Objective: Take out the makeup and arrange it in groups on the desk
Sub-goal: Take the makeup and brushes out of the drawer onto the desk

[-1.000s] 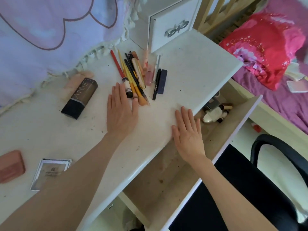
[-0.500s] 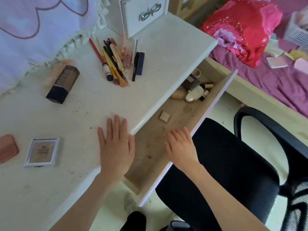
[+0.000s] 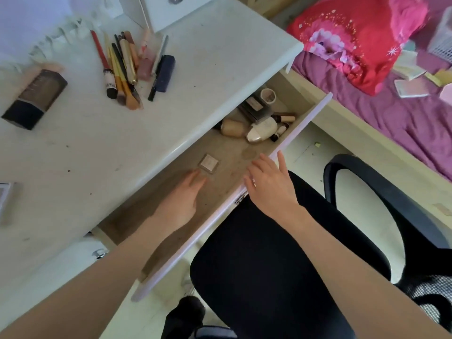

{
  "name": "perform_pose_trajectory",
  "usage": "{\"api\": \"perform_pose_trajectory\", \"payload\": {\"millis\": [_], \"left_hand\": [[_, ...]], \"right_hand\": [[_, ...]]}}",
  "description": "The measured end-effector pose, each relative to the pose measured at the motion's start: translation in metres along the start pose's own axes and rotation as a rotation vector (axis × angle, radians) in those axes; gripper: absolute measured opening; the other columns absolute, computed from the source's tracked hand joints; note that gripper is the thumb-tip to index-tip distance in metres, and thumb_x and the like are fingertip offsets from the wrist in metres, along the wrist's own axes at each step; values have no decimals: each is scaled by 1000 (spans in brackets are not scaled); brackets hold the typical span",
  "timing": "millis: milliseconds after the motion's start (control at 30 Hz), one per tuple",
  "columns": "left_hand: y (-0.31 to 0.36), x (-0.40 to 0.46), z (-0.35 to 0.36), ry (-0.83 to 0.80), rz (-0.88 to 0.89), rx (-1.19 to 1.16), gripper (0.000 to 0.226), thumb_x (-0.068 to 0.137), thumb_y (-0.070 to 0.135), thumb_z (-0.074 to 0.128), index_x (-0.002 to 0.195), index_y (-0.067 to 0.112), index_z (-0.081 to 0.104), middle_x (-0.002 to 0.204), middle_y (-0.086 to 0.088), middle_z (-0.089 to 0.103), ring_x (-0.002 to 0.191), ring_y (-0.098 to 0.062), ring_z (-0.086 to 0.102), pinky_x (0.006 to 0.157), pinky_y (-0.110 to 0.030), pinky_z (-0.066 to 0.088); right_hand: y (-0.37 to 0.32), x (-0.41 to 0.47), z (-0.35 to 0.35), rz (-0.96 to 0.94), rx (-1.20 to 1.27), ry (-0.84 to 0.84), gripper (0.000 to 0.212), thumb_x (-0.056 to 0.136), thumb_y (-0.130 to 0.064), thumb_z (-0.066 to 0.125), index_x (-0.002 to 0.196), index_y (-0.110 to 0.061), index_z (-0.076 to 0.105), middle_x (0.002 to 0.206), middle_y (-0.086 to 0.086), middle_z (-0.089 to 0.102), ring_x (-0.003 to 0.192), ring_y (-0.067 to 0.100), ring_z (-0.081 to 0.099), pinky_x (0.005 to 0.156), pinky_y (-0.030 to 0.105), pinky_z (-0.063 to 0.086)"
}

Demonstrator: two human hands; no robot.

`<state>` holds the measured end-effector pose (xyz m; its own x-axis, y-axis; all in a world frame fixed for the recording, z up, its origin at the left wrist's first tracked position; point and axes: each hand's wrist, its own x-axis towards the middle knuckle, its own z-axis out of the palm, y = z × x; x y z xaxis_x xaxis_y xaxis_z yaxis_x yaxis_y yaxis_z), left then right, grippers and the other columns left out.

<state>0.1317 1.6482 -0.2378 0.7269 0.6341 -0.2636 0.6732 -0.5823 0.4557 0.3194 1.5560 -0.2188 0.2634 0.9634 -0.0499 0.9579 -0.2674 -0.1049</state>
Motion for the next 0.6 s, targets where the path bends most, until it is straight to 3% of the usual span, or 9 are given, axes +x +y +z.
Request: {"api": "perform_pose_trajectory", "payload": {"millis": [100,233,333,400,467,500,600], "left_hand": [[3,29,5,-79,52,144,80,81,-18,36,149,17,12,156,-6,4,144,-23,3,115,-31,12],[4,64,21,-112,112,310,90,78,-20,42,148,16,-1,156,-5,-11,142,-29,-14,117,-42,0],[-8,75,32,-94,67,317,91,78,-19,40,148,16,-6,155,-5,-15,142,-30,-15,116,-41,-8],[-17,77,37,-16,102,293,82,72,-20,27,148,10,13,156,-11,5,142,-37,6,116,-47,10],[-25,78,42,97,162,308,73,67,-14,19,132,2,48,138,-18,47,125,-44,43,98,-53,40],[-29,79,46,153,182,311,68,67,-13,21,122,1,58,126,-18,57,115,-43,53,89,-52,47],[-30,75,48,244,198,202,45,75,-8,44,115,3,60,112,-14,62,106,-34,56,84,-43,52]], "right_hand": [[6,36,-3,86,-58,-41,32,96,-16,37,121,-6,54,124,10,56,130,24,38,117,38,-2],[2,94,3,122,-37,-180,39,92,-13,41,130,-3,43,133,13,46,131,27,33,114,37,17],[0,123,15,137,112,-286,44,91,-5,43,134,-1,36,138,14,39,130,28,33,101,39,36],[0,136,24,141,160,-286,56,87,1,44,141,-3,27,145,13,31,132,29,30,99,42,38],[0,147,32,130,105,-245,61,84,4,46,142,-4,26,146,13,30,129,32,30,99,43,36],[0,151,35,131,67,-224,60,84,3,47,141,-5,28,144,13,32,127,33,32,98,43,35],[-1,159,41,150,-26,-184,51,87,-1,46,136,-5,34,136,15,37,122,34,33,98,41,30]]}}
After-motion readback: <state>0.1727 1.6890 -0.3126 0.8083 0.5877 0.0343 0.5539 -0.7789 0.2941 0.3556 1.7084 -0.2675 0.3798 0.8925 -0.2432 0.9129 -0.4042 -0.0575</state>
